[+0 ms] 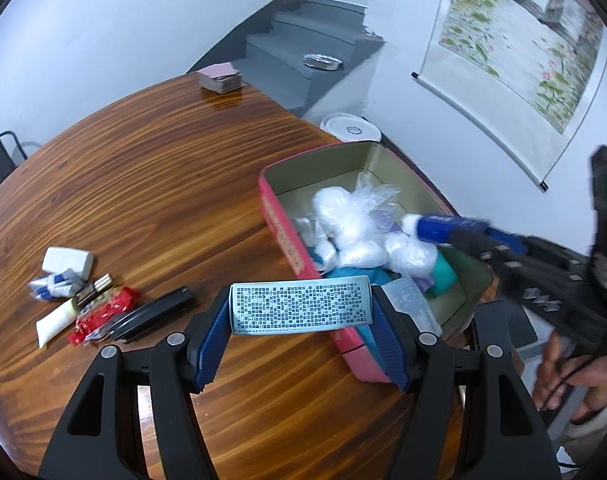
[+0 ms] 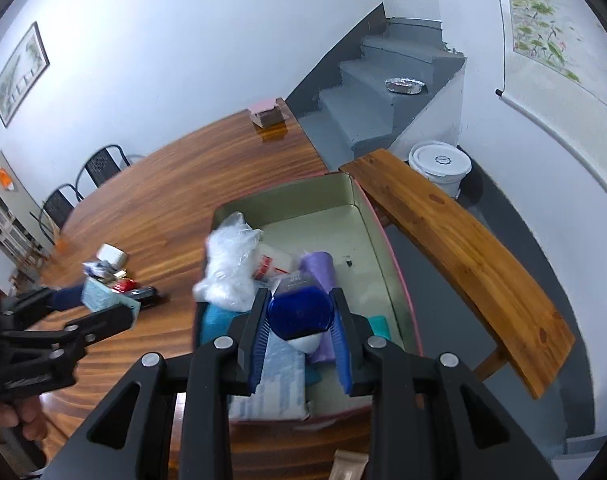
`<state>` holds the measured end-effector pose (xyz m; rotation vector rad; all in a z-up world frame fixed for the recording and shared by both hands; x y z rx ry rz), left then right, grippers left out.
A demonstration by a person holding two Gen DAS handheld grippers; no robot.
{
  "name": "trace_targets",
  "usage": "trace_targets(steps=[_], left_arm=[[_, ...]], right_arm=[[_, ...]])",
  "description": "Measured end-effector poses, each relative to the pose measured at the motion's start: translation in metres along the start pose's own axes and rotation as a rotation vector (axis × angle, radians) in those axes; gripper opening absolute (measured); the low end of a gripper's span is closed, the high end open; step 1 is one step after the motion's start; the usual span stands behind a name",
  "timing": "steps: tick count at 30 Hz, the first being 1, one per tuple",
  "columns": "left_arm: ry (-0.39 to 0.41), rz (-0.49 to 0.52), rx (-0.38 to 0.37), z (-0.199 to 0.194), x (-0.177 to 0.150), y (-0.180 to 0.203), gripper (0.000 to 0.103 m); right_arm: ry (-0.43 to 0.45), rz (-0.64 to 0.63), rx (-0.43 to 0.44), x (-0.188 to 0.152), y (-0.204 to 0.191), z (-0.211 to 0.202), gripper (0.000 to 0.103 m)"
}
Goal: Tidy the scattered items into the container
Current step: 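Carry the blue bottle into the tin with the right gripper while the left places the box in, then withdraw both grippers from the tin back over the table items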
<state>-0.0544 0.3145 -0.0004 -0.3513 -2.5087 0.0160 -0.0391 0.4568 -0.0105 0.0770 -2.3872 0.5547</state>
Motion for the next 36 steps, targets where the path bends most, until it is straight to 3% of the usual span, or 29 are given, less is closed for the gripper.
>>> trace_targets(steps=[9,16,24,28,30,36], left_arm=[[-0.003,0.043,-0.034,0.014,0.018,0.027,0.068],[-0.003,0.074,-0.068,0.03,0.035,0.048,0.068],[-0.07,0.096,-0.051,0.062,0.042,0.058,0.07],[-0.077,0.04,-0.068,0.063,0.044,0.05,0.072],[-0.09,-0.014,-0.094,0.063,0.045,0.044,0.079],[-0.085,-0.08,-0.084,0.056,0.041,0.022,0.079]], right_arm=[[-0.087,0.068,-0.016,-0.024,0.025,0.02,0.033],[-0.033,0.116,-0.032,-0.026,0.036,-0.003,0.044],[-0.016,0.16,-0.023,-0.03,0.032,-0.008,0.044],[-0.02,0.154,-0.01,-0.031,0.027,-0.006,0.044],[-0.024,0.15,-0.004,-0.031,0.025,-0.004,0.044],[-0.042,0.115,0.024,-0.031,0.01,0.002,0.044]])
Point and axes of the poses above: each gripper's, at about its wrist camera, not at the fingertips, and z roughly the way its jaws point, y to its right, x to its top, the point moved 6 cm from there along z, roughly the way its jaws point, and after that the axes turned 13 degrees about x, right-handed, at the moved point
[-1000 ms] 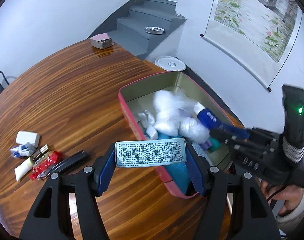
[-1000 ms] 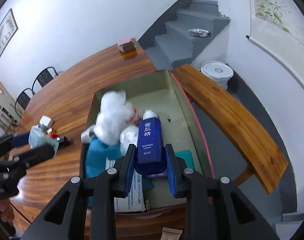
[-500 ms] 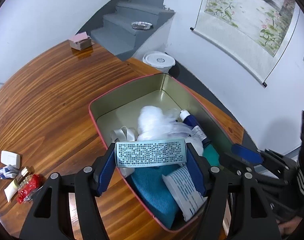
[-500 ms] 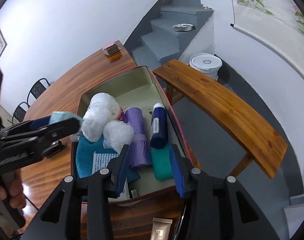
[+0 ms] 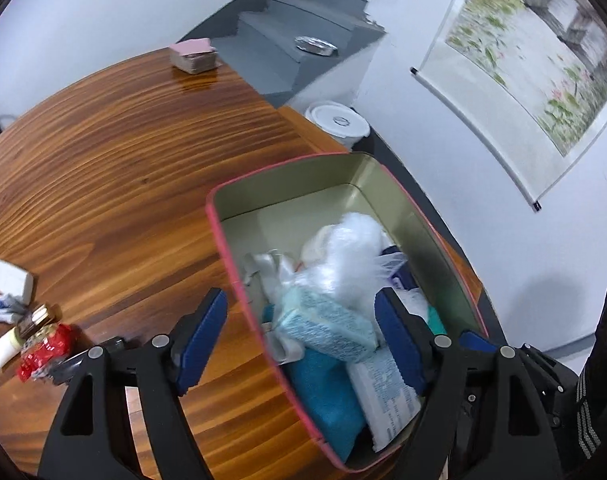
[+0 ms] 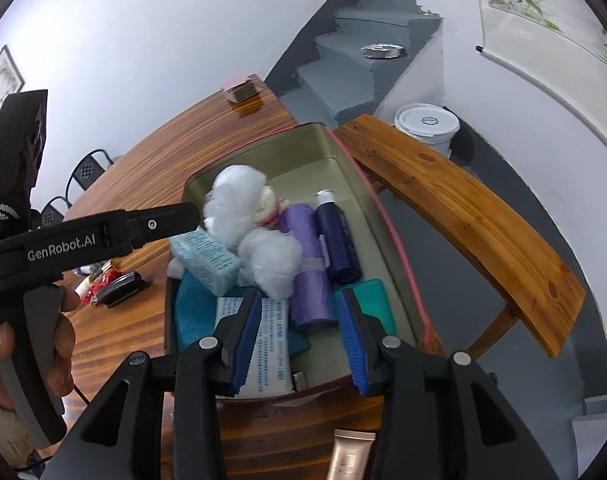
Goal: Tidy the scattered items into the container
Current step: 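Withdraw both grippers from the tin back over the table items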
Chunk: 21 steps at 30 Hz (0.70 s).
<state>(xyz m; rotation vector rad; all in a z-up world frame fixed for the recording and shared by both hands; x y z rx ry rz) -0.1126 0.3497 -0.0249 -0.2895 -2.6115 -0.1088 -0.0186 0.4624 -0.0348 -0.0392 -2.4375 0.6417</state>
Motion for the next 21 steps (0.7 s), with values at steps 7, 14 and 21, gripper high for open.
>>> trace_targets(steps=[7,14,21], left_arm=[[0.016,-0.015,0.105,-0.012,-0.019,-0.039,0.079],[-0.03,-0.112,0.184,-0.011,-0.049,-0.096,0.079],[-0.072,-0.206,0.242,-0.014,-0.08,-0.158,0.079]], right_arm=[[-0.038,-0.062,0.049,0.0,-0.028,0.015,0.044],[-0.059,-0.132,0.097,0.001,-0.061,0.03,0.044],[-0.097,-0.182,0.147,-0.011,-0.098,0.046,0.044]])
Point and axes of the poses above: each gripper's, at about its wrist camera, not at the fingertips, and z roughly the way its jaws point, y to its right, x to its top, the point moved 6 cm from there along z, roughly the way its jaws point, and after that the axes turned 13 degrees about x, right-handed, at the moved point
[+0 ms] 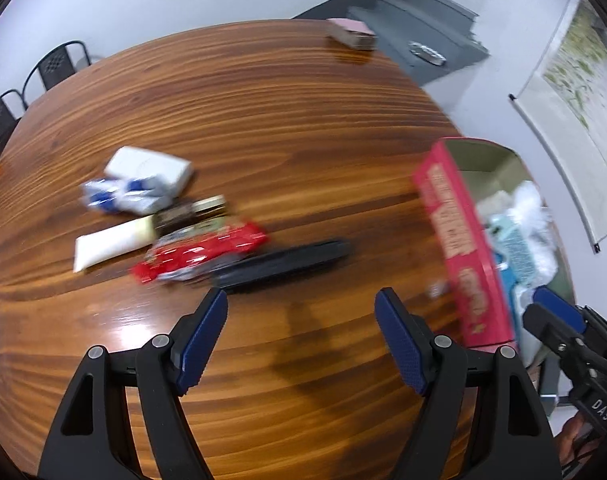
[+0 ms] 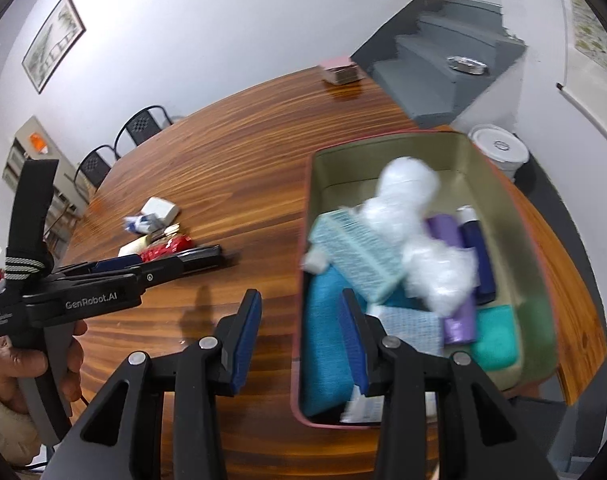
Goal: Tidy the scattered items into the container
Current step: 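Withdraw both grippers from the tin back over the table items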
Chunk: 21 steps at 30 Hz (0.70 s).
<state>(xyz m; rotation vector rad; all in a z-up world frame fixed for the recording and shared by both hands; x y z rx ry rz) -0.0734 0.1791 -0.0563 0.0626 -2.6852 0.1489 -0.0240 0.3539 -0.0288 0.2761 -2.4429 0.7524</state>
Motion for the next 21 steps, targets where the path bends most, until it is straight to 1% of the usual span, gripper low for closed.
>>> trace_targets(steps=[2,6,10,12,19,21], left_arm=[[-0.01,-0.007,0.021,0.007,-0.003,-0.019,0.079],[-0.019,-0.015,0.04,0.018,-0.002,-0.046,0.079],[0.003,0.023,0.054,0.024,0.005,-0.07,0.079],[0.009,0.041,0.048,0.028,0.008,-0.08,0.079],[0.009,0.088,0.058,0.05,0.018,-0.116,0.079],[0.007,0.101,0.051,0.057,0.022,-0.123,0.079]], right_arm=[[-0.011,-0.009,0.01,-0.003,-0.009,0.006,0.044],[-0.031,-0.022,0.025,-0.007,-0.027,0.017,0.044],[-0.05,-0.027,0.027,-0.012,-0.042,0.026,0.044],[-0.063,-0.027,0.029,-0.017,-0.048,0.031,0.044],[-0.102,-0.025,0.023,-0.029,-0.07,0.049,0.044],[-0.111,-0.012,0.016,-0.032,-0.072,0.053,0.044]])
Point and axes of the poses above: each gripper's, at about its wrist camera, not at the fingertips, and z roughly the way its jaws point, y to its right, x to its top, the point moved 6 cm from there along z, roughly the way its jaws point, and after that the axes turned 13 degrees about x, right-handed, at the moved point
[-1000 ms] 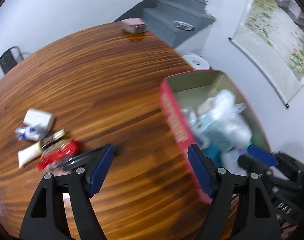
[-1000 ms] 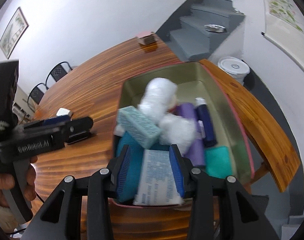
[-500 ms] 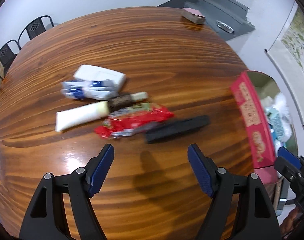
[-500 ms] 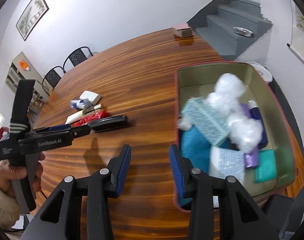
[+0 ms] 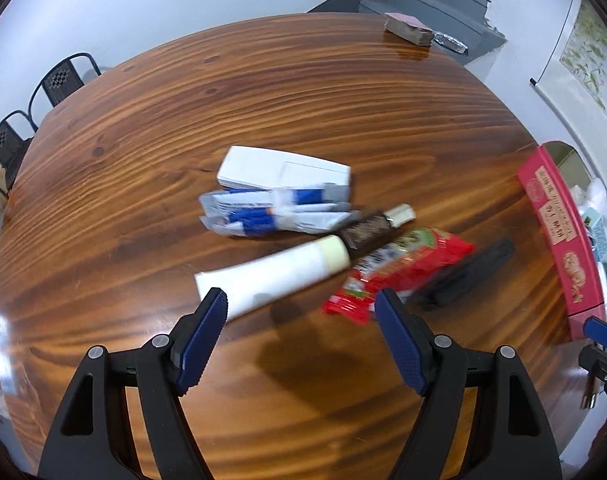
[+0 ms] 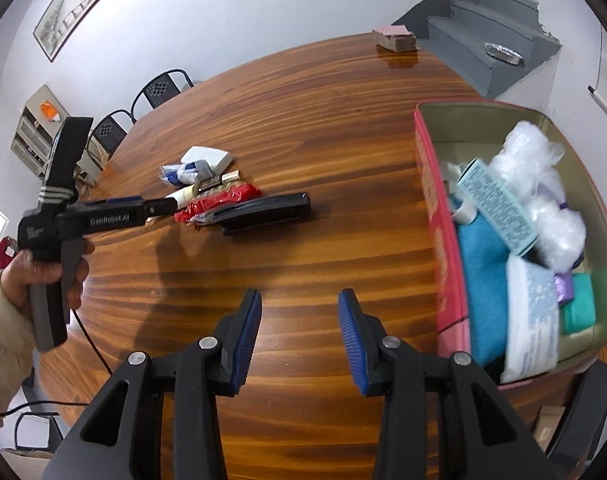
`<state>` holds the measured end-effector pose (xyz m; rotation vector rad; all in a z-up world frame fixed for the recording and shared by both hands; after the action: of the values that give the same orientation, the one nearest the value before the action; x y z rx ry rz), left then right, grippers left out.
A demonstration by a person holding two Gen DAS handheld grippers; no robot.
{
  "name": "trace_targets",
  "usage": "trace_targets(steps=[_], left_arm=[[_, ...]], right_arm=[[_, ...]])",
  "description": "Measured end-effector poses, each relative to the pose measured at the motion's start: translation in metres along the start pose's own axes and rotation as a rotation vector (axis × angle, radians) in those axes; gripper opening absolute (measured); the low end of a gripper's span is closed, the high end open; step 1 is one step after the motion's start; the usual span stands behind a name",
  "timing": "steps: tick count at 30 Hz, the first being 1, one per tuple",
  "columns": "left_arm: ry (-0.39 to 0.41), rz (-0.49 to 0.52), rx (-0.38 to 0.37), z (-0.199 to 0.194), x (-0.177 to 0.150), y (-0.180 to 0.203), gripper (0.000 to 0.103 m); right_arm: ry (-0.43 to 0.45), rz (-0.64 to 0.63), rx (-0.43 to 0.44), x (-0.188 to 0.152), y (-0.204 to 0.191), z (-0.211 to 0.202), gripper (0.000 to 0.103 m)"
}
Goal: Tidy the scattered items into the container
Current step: 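Withdraw both grippers from the tin back over the table items, then grasp the white cream tube with the left gripper while the right grasps the black hairbrush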
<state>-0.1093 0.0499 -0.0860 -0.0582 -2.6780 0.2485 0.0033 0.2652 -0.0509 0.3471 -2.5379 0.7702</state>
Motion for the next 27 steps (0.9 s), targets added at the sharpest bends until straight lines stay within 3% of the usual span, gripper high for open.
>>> trace_targets(steps=[10,17,23,25,27], left_arm=[[0.001,0.135,-0.053,0.032,0.009,-0.009,0.079],[0.012,0.232,-0.104,0.039,0.014,0.009,0.079],[0.013,0.224,-0.087,0.041,0.007,0.017,0.078],[0.014,0.197,-0.081,0.04,0.005,0.018,0.07],[0.017,0.179,-0.079,0.036,0.004,0.018,0.048]], right_arm=[[-0.03,0.061,-0.065,-0.013,-0.006,0.013,0.044],[-0.038,0.088,-0.094,-0.015,-0.009,0.025,0.044],[-0.028,0.094,-0.103,-0.006,-0.008,0.033,0.044],[-0.026,0.092,-0.101,-0.001,-0.007,0.036,0.044],[-0.03,0.1,-0.082,0.004,-0.007,0.04,0.044]])
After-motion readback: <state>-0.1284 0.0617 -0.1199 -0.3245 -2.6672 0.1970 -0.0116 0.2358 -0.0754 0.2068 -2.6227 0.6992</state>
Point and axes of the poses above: each gripper's, at about its wrist camera, not at the fingertips, and z roughly the way its jaws point, y to its right, x to its top, the point moved 6 cm from there along z, roughly the way its jaws point, and after that the axes turned 13 degrees about x, right-handed, at the moved point
